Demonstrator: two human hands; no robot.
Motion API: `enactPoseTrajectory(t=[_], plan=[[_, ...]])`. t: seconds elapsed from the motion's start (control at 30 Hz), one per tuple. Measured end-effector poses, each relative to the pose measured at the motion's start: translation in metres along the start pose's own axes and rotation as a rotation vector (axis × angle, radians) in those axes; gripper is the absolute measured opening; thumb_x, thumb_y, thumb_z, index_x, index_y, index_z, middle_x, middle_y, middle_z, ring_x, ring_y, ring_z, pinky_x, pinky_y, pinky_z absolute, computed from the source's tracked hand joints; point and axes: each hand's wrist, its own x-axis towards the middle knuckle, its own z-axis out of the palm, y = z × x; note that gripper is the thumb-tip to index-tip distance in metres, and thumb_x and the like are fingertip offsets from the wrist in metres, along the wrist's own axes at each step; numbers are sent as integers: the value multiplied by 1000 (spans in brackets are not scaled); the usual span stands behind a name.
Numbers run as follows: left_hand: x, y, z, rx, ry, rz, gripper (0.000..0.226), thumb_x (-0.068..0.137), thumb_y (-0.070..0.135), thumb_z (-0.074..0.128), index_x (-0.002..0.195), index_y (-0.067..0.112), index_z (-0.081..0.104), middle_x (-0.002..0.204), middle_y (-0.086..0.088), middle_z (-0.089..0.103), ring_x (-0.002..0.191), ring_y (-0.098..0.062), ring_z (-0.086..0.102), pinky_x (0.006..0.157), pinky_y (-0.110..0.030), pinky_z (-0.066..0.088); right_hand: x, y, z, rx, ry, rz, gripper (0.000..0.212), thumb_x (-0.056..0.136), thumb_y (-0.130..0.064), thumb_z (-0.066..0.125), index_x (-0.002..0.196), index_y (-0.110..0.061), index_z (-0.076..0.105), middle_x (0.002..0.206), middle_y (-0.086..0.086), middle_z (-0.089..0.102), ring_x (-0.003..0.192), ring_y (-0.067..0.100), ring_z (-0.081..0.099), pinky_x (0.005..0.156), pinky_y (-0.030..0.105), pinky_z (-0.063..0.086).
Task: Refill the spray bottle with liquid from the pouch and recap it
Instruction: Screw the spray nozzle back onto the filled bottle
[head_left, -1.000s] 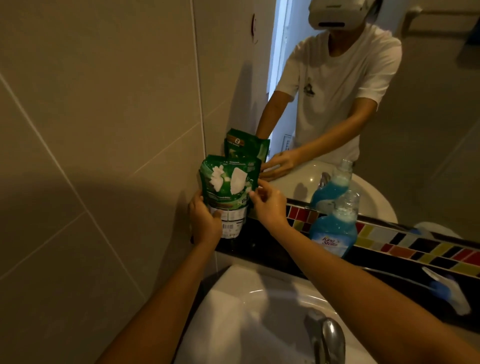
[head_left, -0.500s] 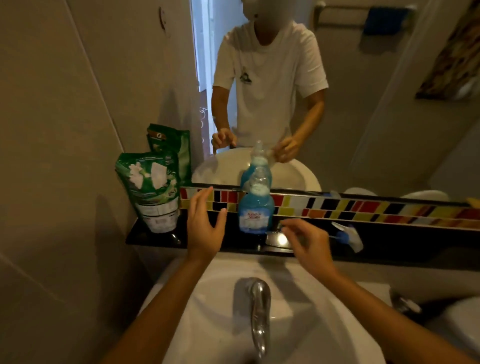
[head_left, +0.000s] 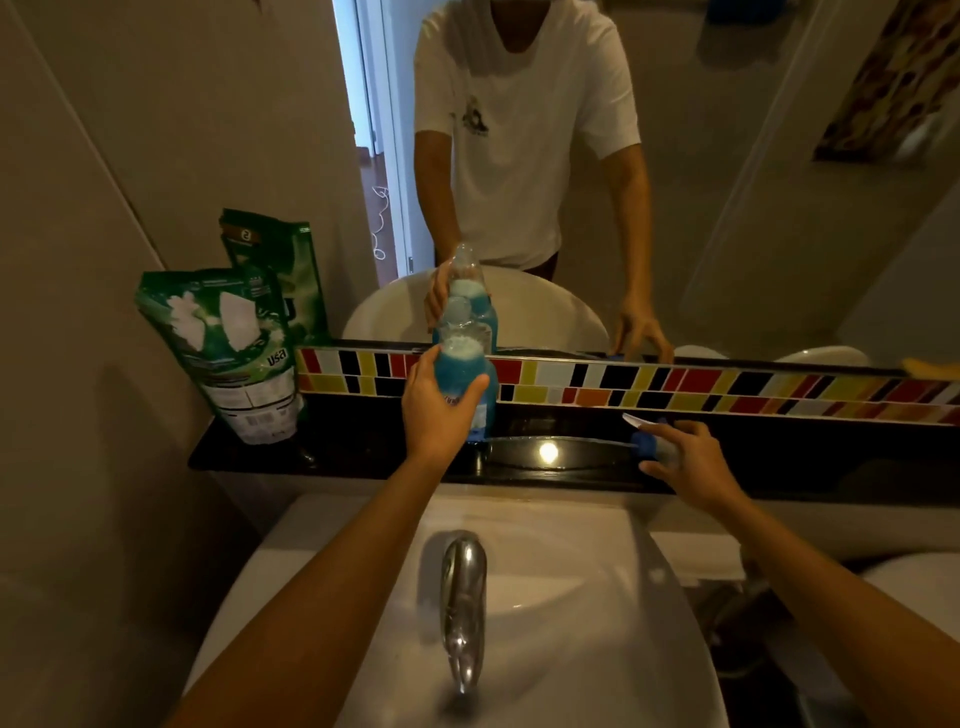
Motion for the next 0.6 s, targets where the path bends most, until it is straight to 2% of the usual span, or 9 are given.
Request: enactPoseTrajectory(t=[0.17,0.3,0.4,0.5,0.6], plan=[[6,2,3,43,44,-27,62,76,37,79,129,13,55,126,-5,62,115,-18,59,96,-36,52,4,0,9,38,44,-13,48,80,-18,73,125,-23,58,140,15,37,125,37,44,101,43,41],[12,6,-3,120,3,-43,55,74,40,80,119,16,60,117,-3,67,107,-17,63,88,-37,57,-5,-3,-6,53,19,-62,41,82,-17,72,120,-19,60,139,16,37,122,37,45,98,41,42],[14,10,-8,152,-35,-50,52,72,42,81,113,18,61,112,-1,68,102,-16,65,85,-39,58,-21,-8,-41,69,50,-94,35,83,-18,70,117,-16,60,133,16,44,110,35,52,87,36,43],[15,16,-12,177,-48,-49,51,71,41,82,111,17,62,112,-2,68,101,-17,65,82,-36,57,-39,-26,-91,22,82,-160,34,83,-20,69,115,-17,56,119,14,56,85,23,59,71,31,46],[14,21,-15,181,-54,-60,52,70,39,83,111,16,62,113,-4,68,102,-19,64,83,-38,56,-50,-66,-141,-39,157,-250,40,79,-16,70,116,-12,56,112,18,60,78,23,59,67,37,51]])
